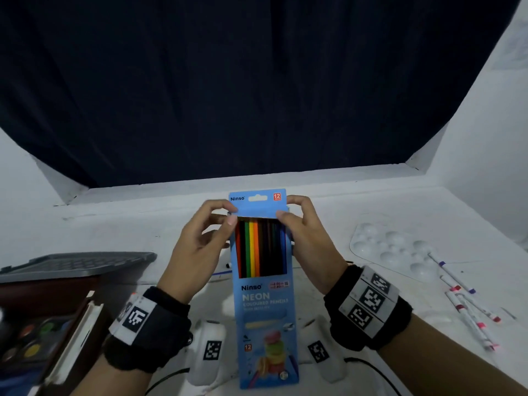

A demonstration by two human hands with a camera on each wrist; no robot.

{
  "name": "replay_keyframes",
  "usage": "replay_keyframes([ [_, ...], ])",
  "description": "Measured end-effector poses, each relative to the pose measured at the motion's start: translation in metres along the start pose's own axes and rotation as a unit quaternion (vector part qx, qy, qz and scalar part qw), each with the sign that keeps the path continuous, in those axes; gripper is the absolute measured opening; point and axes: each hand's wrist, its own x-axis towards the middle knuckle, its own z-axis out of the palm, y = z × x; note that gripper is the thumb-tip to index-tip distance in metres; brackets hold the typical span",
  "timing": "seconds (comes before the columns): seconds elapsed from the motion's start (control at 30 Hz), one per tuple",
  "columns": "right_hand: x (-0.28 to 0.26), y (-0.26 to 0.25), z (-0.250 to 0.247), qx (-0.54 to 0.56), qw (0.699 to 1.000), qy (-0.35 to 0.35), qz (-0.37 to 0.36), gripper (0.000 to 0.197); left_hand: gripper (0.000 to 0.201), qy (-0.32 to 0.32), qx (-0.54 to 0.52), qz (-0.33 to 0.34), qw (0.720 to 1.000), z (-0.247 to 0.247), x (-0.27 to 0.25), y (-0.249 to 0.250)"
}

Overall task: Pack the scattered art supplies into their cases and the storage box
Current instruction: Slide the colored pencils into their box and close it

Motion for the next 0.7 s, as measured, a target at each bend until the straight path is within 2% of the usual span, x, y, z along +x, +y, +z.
replay_keyframes([
  [0.1,-0.006,0.003,-0.003,-0.020,0.999,-0.022,-0.044,0.044,0.020,-0.008,-0.003,-0.008,1.000,-0.001,-0.004,0.000],
  [0.27,-0.013,0.001,-0.008,-0.034,0.994,-0.048,-0.094,0.057,0.010,0.007,0.041,0.011,0.999,-0.003,-0.010,-0.008],
  [0.33,-0.017,-0.001,-0.008,-0.059,0.990,-0.065,-0.112,0.048,0.010,0.025,0.044,0.023,0.998,-0.003,-0.013,-0.008],
  [0.43,-0.021,0.002,-0.010,-0.120,0.980,-0.059,-0.145,0.016,0.008,0.028,0.032,0.031,0.999,-0.002,-0.022,-0.008],
  [0.47,-0.021,0.005,-0.012,-0.137,0.978,-0.055,-0.150,0.014,0.008,0.024,0.033,0.031,0.999,-0.001,-0.026,-0.009],
  [0.6,-0.026,0.014,-0.018,-0.144,0.976,-0.088,-0.142,0.024,0.012,0.015,0.068,0.026,0.997,0.001,-0.044,-0.018],
  [0.7,-0.029,0.014,-0.022,-0.180,0.966,-0.101,-0.155,0.020,0.020,0.001,0.085,0.026,0.996,-0.001,-0.053,-0.019],
])
